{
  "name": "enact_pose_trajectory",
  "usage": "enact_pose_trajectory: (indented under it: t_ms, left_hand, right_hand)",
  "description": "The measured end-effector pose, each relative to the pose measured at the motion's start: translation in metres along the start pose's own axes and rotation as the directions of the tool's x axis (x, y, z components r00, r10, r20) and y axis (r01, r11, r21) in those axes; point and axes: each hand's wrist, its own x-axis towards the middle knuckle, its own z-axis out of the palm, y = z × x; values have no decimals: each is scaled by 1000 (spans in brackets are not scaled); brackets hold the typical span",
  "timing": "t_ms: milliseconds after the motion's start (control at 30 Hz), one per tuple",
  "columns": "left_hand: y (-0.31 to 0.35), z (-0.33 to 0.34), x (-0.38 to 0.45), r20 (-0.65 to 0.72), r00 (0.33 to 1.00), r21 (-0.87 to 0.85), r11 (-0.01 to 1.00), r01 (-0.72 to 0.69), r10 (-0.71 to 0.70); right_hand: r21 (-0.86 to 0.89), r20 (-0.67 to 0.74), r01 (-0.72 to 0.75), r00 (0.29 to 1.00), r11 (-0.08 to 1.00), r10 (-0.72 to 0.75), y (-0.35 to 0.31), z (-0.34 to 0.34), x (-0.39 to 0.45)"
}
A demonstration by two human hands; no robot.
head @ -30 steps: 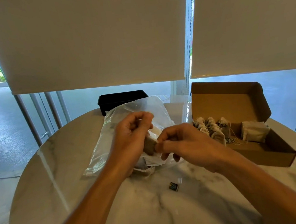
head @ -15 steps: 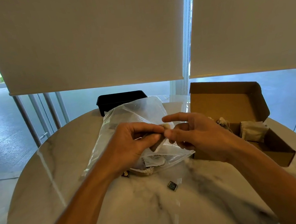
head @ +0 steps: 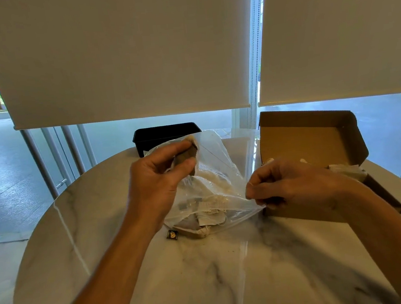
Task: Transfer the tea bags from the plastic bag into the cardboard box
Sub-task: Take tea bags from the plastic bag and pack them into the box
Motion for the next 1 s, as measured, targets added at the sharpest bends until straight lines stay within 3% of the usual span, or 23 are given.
enact_pose_trajectory:
  t_ms: [233,367,533,700,1000]
  left_hand:
    - [-7,0,0,-9,1000,79,997,26,-25]
    - [-9,10,-6,35,999,123,992,15,-20]
    - [-17,20,-11,49,997,218,975,48,-61]
    - [-16,22,-13,62,995,279,959,59,-79]
    - [-19,25,-16,133,987,287,956,54,-95]
  right_hand:
    - [292,-183,55,983,955,-1,2,-11,3]
    - [237,-278,86,961,968,-18,1,-7,7]
    - [385,-292,137,956,913,-20,-3,6,11]
    - [257,-320,204,940,945,-115,-5,14,13]
    - [350,-337,207,938,913,-83,-2,27,19]
